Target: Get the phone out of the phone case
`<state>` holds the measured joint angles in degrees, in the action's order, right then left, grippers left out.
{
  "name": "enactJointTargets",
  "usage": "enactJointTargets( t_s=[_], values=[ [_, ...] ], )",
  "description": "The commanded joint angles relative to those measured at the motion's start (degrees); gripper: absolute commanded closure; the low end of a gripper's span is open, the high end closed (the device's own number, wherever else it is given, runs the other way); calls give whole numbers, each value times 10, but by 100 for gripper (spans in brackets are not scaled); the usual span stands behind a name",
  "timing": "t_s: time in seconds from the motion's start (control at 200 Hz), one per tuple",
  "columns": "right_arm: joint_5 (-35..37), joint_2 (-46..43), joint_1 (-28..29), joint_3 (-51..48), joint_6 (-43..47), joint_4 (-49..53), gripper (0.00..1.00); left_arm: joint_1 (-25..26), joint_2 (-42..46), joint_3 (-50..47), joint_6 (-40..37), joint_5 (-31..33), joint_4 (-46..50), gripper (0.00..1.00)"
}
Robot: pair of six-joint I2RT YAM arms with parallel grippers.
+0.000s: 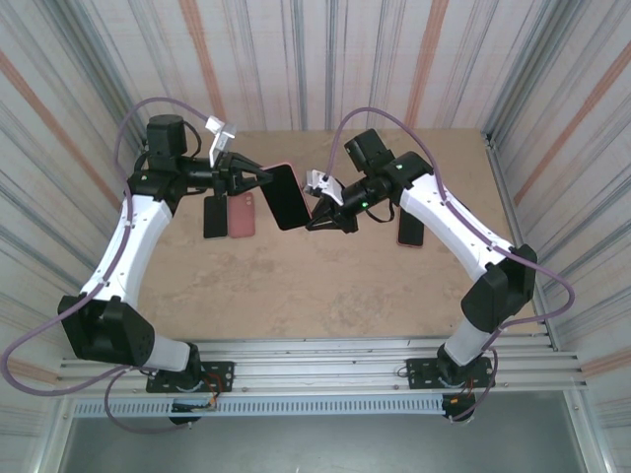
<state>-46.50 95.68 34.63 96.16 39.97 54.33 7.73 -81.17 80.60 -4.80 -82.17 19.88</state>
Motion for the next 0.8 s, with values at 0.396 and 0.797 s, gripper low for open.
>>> enactJointTargets(
  t_s=[0.396,0.797],
  values=[
    [80,-6,29,15,73,-11,85,5,23,-21,10,-42,22,100],
    [130,-28,45,-4,94,-76,85,6,12,-21,13,-51,28,100]
  ],
)
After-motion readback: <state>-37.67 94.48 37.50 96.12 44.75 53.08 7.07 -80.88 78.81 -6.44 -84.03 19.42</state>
